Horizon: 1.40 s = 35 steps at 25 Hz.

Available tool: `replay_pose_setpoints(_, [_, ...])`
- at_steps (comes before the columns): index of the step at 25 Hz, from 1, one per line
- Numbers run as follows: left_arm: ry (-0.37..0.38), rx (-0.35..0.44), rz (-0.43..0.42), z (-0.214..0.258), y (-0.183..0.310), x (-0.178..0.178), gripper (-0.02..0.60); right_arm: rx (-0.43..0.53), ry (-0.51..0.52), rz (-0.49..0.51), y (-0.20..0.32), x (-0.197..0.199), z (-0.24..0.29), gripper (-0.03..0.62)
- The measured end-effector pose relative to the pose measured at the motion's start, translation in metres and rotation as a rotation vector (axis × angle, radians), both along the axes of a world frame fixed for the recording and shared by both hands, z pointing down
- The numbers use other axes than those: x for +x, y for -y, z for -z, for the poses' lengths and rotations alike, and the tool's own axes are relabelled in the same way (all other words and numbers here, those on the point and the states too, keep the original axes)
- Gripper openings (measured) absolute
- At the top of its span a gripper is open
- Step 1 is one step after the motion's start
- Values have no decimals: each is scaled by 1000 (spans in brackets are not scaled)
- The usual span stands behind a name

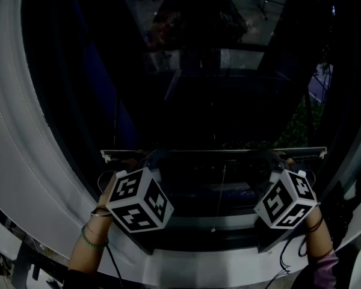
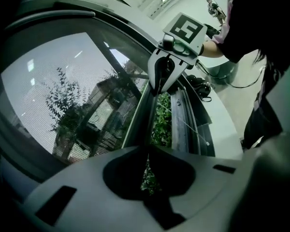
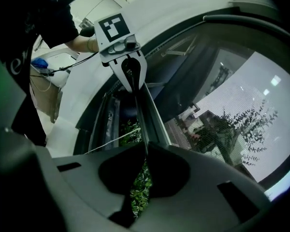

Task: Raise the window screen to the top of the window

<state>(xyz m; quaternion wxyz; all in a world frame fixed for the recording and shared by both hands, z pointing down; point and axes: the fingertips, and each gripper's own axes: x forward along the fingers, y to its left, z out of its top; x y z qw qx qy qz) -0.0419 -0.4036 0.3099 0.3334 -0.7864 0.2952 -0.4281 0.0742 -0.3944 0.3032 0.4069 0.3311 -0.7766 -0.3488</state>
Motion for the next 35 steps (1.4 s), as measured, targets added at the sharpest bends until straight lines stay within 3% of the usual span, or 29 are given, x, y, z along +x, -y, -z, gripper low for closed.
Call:
replay_pose_setpoints(8, [-71,95,-12,86,7,-5,31,128,20,14,6,-3,86,26])
replay_pose_setpoints(19, [-71,223,-10,194,17,-7,32,295,40,9,14,-5,192,28])
replay_pose_setpoints(22, [-81,226,-12,216,18,-6,34,312,31,5,14,-4,214,28])
replay_pose_setpoints(26, [-67,235,-10,241,16,-7,34,336,26,20,13,-5,240,28])
replay_pose_setpoints(31, [-28,322,24,286,19,-7,34,394,-7,2,17,-6,282,28])
replay_pose_setpoints(35, [-12,327,43,308,17,-2,34,378,-8,7,15,-3,303,28])
